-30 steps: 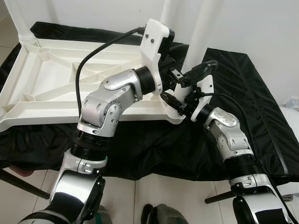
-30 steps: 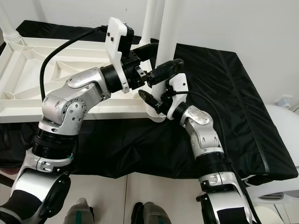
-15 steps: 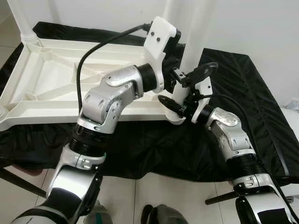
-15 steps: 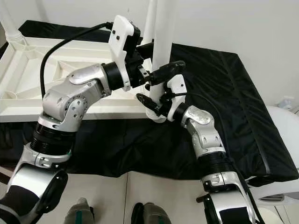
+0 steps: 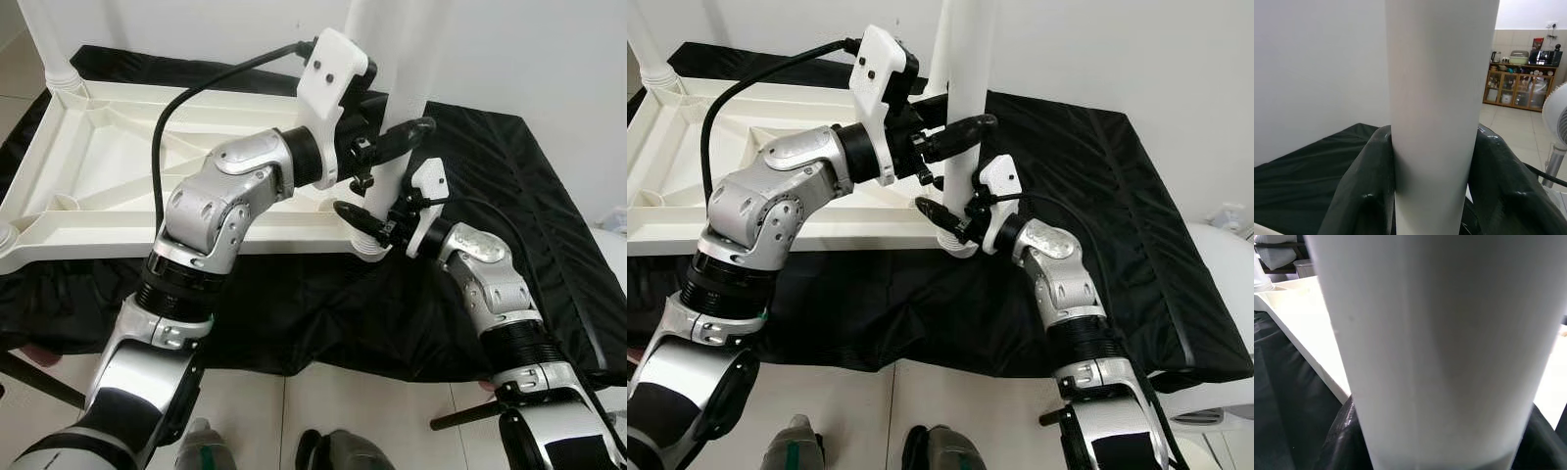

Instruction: Building children table

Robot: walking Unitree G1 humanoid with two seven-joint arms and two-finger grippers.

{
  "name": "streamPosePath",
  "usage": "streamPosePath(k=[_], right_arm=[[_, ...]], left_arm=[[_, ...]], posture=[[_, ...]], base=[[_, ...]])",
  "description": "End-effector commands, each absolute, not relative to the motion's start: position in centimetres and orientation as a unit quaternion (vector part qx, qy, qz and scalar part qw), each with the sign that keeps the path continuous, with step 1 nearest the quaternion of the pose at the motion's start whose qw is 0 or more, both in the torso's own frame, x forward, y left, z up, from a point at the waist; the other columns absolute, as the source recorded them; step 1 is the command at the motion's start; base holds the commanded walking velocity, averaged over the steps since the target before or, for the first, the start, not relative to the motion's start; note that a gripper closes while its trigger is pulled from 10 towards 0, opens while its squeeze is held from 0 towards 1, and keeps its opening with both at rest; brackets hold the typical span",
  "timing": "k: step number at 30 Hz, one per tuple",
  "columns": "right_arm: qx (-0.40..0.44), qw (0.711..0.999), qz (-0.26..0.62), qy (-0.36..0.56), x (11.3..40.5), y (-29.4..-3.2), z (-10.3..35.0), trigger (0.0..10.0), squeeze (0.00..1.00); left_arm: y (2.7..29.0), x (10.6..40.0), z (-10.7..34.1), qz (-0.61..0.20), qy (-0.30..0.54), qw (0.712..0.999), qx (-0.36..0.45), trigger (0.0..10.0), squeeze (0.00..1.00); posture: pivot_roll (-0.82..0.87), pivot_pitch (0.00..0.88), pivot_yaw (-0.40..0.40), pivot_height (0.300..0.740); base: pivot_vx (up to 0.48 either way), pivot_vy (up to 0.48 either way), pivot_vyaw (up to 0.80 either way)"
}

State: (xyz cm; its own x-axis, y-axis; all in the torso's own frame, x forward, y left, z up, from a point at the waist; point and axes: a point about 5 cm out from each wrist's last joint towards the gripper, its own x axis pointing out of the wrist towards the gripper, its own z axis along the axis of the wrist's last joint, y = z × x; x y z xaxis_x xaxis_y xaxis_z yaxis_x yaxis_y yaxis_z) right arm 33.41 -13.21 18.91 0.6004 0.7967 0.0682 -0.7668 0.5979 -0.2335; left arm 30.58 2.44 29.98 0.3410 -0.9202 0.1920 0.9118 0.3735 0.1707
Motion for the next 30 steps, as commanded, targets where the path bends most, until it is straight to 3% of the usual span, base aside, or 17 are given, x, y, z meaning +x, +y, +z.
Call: streamPosePath(k=[1,2,3,4,9,10,11,12,30], right_arm=[[-0.091,0.895,0.430,-0.078,33.7,-13.9,19.1,10.0,0.00],[-0.089,0.896,0.429,-0.078,33.8,-13.9,19.2,10.0,0.00],[-0.086,0.898,0.425,-0.079,33.9,-13.9,19.3,10.0,0.74],[-0.080,0.899,0.424,-0.080,33.9,-13.9,19.4,10.0,1.00],[-0.086,0.902,0.412,-0.093,34.0,-14.0,19.8,10.0,1.00],[-0.091,0.905,0.404,-0.098,34.0,-14.0,19.9,10.0,0.63],[-0.091,0.905,0.404,-0.098,34.0,-14.0,19.9,10.0,0.63],[-0.094,0.907,0.398,-0.100,34.1,-14.0,20.0,10.0,0.00],[-0.081,0.933,0.330,-0.122,34.5,-12.9,20.3,10.0,0.00]], left_arm=[[2.1,30.1,30.6,-0.597,-0.141,0.789,0.026,0.0,0.00],[2.1,30.1,30.7,-0.595,-0.143,0.790,0.027,0.0,0.00],[2.1,30.1,30.7,-0.593,-0.145,0.791,0.028,0.0,0.00],[2.2,30.1,30.8,-0.592,-0.146,0.792,0.029,0.0,0.00],[2.2,30.4,30.9,-0.578,-0.148,0.801,0.036,0.0,0.00],[2.3,30.4,31.0,-0.574,-0.149,0.804,0.039,10.0,0.00],[2.3,30.4,31.0,-0.574,-0.149,0.804,0.039,10.0,0.00],[2.3,30.5,31.0,-0.571,-0.149,0.806,0.041,10.0,0.00],[2.6,30.9,31.1,-0.545,-0.156,0.823,0.042,10.0,0.00]], posture=[[0.09,0.000,-0.126,0.740],[0.09,0.000,-0.126,0.740],[0.09,0.000,-0.126,0.740],[0.09,0.000,-0.126,0.740],[0.09,0.002,-0.124,0.740],[0.09,0.002,-0.125,0.740],[0.09,0.002,-0.125,0.740],[0.09,0.004,-0.124,0.740],[0.10,0.013,-0.126,0.740]], base=[[0.000,0.000,0.00],[0.000,0.000,0.00],[0.000,0.000,0.00],[0.000,0.000,0.00],[0.000,0.000,0.00],[0.000,0.000,0.00],[0.000,0.000,0.00],[0.000,0.000,0.00],[0.000,0.000,0.00]])
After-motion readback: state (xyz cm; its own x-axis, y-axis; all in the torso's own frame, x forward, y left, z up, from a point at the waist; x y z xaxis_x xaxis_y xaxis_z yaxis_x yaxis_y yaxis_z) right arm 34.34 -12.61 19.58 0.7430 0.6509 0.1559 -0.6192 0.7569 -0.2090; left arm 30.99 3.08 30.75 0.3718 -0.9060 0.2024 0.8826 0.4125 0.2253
